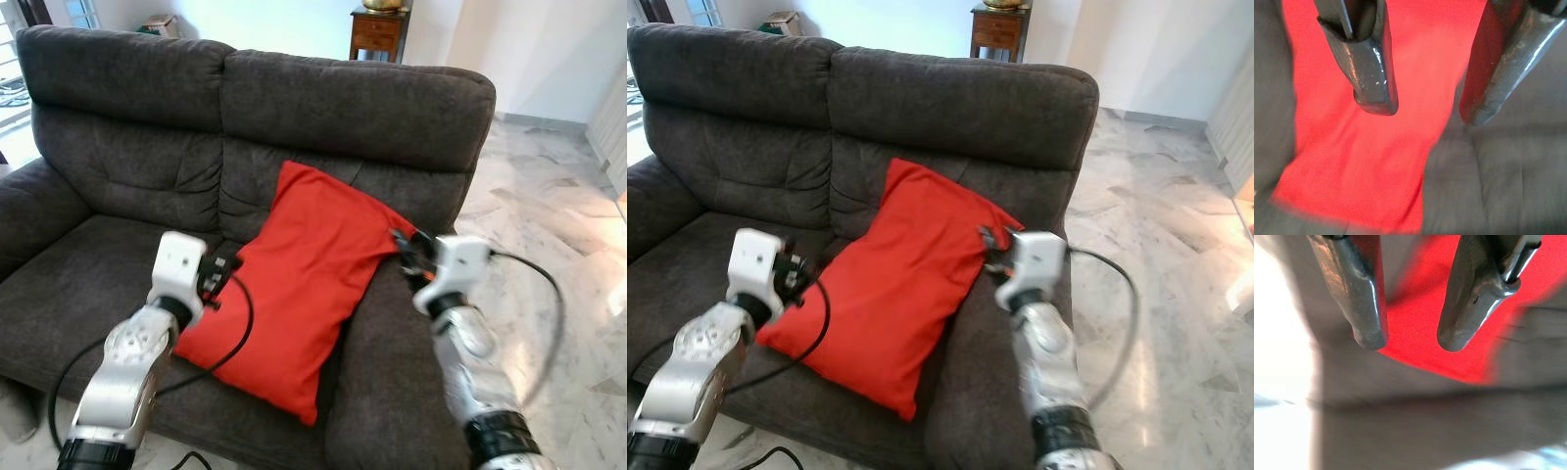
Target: Move the pillow to the sofa from floor
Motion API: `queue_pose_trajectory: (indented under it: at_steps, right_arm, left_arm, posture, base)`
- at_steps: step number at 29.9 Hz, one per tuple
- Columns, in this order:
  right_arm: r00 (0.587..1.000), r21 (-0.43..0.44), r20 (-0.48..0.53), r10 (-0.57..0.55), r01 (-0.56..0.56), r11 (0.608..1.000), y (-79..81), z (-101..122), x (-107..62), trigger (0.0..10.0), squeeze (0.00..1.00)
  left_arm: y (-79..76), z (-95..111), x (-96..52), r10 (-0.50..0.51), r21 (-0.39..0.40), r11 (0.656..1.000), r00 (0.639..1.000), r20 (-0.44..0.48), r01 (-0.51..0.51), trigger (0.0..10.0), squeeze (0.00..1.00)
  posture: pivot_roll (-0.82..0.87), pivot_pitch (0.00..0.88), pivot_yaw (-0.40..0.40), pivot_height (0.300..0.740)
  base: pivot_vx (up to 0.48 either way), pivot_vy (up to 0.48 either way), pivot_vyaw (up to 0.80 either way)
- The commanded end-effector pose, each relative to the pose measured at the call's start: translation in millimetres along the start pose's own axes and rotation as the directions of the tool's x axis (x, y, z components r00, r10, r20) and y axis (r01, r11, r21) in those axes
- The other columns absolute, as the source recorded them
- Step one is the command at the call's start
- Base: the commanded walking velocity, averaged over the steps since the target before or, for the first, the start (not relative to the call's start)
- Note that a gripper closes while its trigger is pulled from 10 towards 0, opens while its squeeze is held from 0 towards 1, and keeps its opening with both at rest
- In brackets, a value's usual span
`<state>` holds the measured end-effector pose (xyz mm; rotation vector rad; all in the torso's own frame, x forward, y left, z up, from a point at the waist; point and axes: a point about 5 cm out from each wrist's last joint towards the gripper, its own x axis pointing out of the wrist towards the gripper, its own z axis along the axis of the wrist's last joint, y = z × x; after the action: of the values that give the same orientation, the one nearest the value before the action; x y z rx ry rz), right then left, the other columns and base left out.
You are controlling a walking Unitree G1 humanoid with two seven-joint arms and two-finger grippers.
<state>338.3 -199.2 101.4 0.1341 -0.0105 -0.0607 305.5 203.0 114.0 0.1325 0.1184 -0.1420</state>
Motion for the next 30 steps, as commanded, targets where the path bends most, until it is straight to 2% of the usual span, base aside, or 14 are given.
queue_pose_trajectory:
  at_steps: [1,2,4,8,12,14,17,19,20,23,26,28,29,30]
  right_arm:
    - [0.982,0.019,-0.088,-0.165,0.168,0.986,-28.4,-21.4,-14.3,10.0,0.00]
    - [0.960,0.006,-0.154,-0.236,0.240,0.971,-42.7,-38.5,-28.6,10.0,0.00]
    - [0.921,-0.048,-0.242,-0.305,0.303,0.952,-58.0,-64.1,-53.2,10.0,0.00]
    - [0.857,-0.139,-0.364,-0.365,0.338,0.931,-68.7,-103.0,-94.5,10.0,0.00]
    - [0.787,-0.161,-0.455,-0.417,0.387,0.908,-76.3,-125.3,-118.7,10.0,0.00]
    - [0.717,-0.184,-0.531,-0.451,0.422,0.888,-80.1,-141.7,-138.4,10.0,0.00]
    - [0.657,-0.214,-0.594,-0.465,0.428,0.878,-82.2,-154.1,-155.8,10.0,0.00]
    - [0.619,-0.217,-0.652,-0.438,0.401,0.890,-79.3,-164.9,-170.3,10.0,0.00]
    - [0.607,-0.205,-0.688,-0.397,0.362,0.909,-74.4,-171.3,-177.5,10.0,0.00]
    - [0.569,-0.200,-0.752,-0.334,0.286,0.937,-65.2,-182.5,-191.5,10.0,0.00]
    - [0.561,-0.193,-0.759,-0.330,0.290,0.937,-64.2,-183.9,-193.3,10.0,0.00]
    - [0.576,-0.159,-0.753,-0.318,0.310,0.937,-61.9,-183.6,-191.3,10.0,0.00]
    - [0.584,-0.154,-0.752,-0.305,0.293,0.943,-60.7,-183.5,-190.2,10.0,0.00]
    - [0.593,-0.171,-0.761,-0.263,0.207,0.963,-55.1,-184.8,-188.9,10.0,0.00]
  left_arm:
    - [7.7,-31.1,-7.0,0.040,-0.008,0.999,0.994,-0.103,-0.041,10.0,0.00]
    - [10.0,-53.3,-12.8,0.058,-0.014,0.998,0.982,-0.179,-0.062,10.0,0.00]
    - [10.2,-85.8,-23.5,0.070,-0.001,0.997,0.953,-0.296,-0.074,10.0,0.00]
    - [-2.9,-126.8,-37.8,0.027,0.016,1.000,0.894,-0.447,-0.022,10.0,0.00]
    - [-12.2,-143.0,-43.4,0.003,0.069,0.997,0.856,-0.518,0.039,10.0,0.00]
    - [-17.9,-158.6,-51.8,0.000,0.094,0.993,0.812,-0.584,0.067,10.0,0.00]
    - [-21.3,-170.1,-60.3,0.002,0.080,0.995,0.777,-0.630,0.063,10.0,0.00]
    - [-23.7,-182.1,-71.3,0.006,0.086,0.994,0.732,-0.681,0.071,10.0,0.00]
    - [-25.5,-189.1,-78.7,0.005,0.089,0.993,0.702,-0.713,0.083,10.0,0.00]
    - [-28.5,-200.1,-92.1,0.012,0.089,0.992,0.655,-0.756,0.085,10.0,0.00]
    - [-28.5,-202.5,-95.5,0.020,0.088,0.993,0.647,-0.762,0.073,10.0,0.00]
    - [-27.3,-203.4,-97.1,0.030,0.083,0.995,0.649,-0.761,0.052,10.0,0.00]
    - [-26.8,-203.9,-97.9,0.035,0.083,0.996,0.650,-0.759,0.044,10.0,0.00]
    - [-25.9,-205.4,-100.5,0.044,0.083,0.996,0.648,-0.761,0.029,10.0,0.00]
  posture:
    - [0.08,0.063,0.006,0.740]
    - [0.07,0.061,0.008,0.740]
    - [0.06,0.054,0.014,0.740]
    - [0.04,0.045,0.028,0.740]
    - [0.02,0.036,0.040,0.740]
    - [0.01,0.020,0.046,0.740]
    - [0.00,0.011,0.046,0.740]
    - [-0.01,0.004,0.044,0.740]
    - [-0.01,0.003,0.043,0.740]
    - [0.00,0.000,0.038,0.740]
    - [0.00,0.000,0.038,0.740]
    - [0.00,0.000,0.038,0.740]
    - [0.01,0.000,0.038,0.740]
    - [0.01,0.000,0.037,0.740]
  base:
    - [0.000,0.000,0.00]
    - [0.000,0.000,0.00]
    - [0.000,0.000,0.00]
    - [0.000,0.000,0.00]
    - [0.000,0.000,0.00]
    - [0.000,0.000,0.00]
    - [0.000,0.000,0.00]
    - [0.000,0.000,0.00]
    - [0.000,0.000,0.00]
    - [0.000,0.000,0.00]
    - [0.000,0.000,0.00]
    - [0.000,0.000,0.00]
    - [0.000,0.000,0.00]
    - [0.000,0.000,0.00]
